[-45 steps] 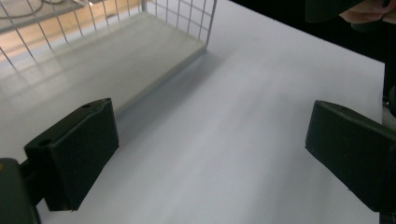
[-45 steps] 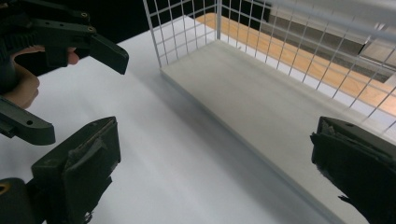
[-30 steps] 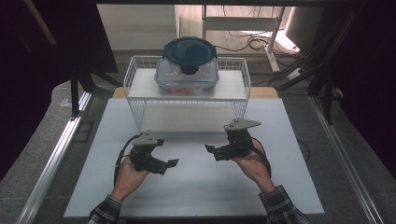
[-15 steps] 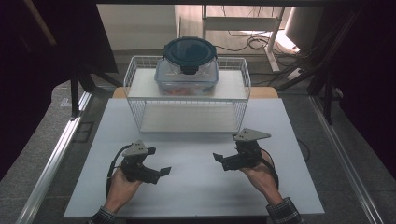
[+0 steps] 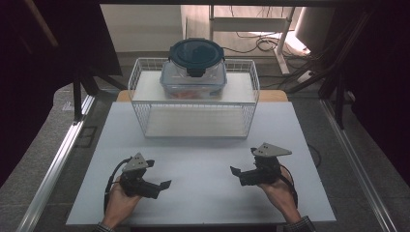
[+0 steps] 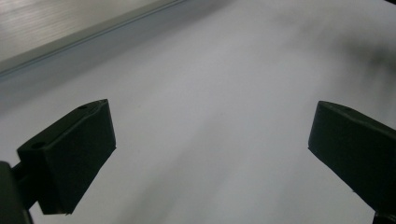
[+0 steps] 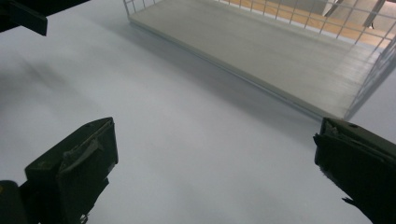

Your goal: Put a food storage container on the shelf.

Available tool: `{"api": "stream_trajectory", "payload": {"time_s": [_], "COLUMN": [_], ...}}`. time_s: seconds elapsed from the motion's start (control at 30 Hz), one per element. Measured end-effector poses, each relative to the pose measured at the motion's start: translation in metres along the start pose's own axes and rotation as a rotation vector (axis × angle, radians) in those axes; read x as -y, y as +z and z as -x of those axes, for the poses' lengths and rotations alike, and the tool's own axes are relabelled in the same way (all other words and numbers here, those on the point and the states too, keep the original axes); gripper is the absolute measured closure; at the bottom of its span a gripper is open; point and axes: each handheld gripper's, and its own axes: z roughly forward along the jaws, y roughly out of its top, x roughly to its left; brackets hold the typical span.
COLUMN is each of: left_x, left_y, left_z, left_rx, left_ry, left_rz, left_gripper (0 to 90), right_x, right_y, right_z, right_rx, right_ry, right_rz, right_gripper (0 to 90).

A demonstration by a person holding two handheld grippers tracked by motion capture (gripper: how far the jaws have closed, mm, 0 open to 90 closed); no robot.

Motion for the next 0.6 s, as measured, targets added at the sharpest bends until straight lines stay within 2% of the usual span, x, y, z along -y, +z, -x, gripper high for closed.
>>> {"api": "stream_trajectory", "payload": {"time_s": [0.2,0.37,0.6], "left_x": [0.012,0.019,0.025], "left_y": [0.000,0.006,0.016], "left_z": [0.000,0.004,0.004], "left_rx": [-0.024,-0.036,-0.042], "left_ry": [-0.017,0.001,0.019], "left_rz": [-0.025,-0.067,-0.121], "left_gripper": [0.5,0.2,0.1], "right_x": [0.013,0.025,0.043], "right_y": [-0.004,-0.003,0.001], "right_z": [0.002,0.002,0.000], "right_rx": [0.012,0.021,0.037], "right_ry": [0.014,0.030,0.022], "right_rz": [-0.013,-0.036,-0.090], "right_gripper": [0.0,0.0,0.0]}}
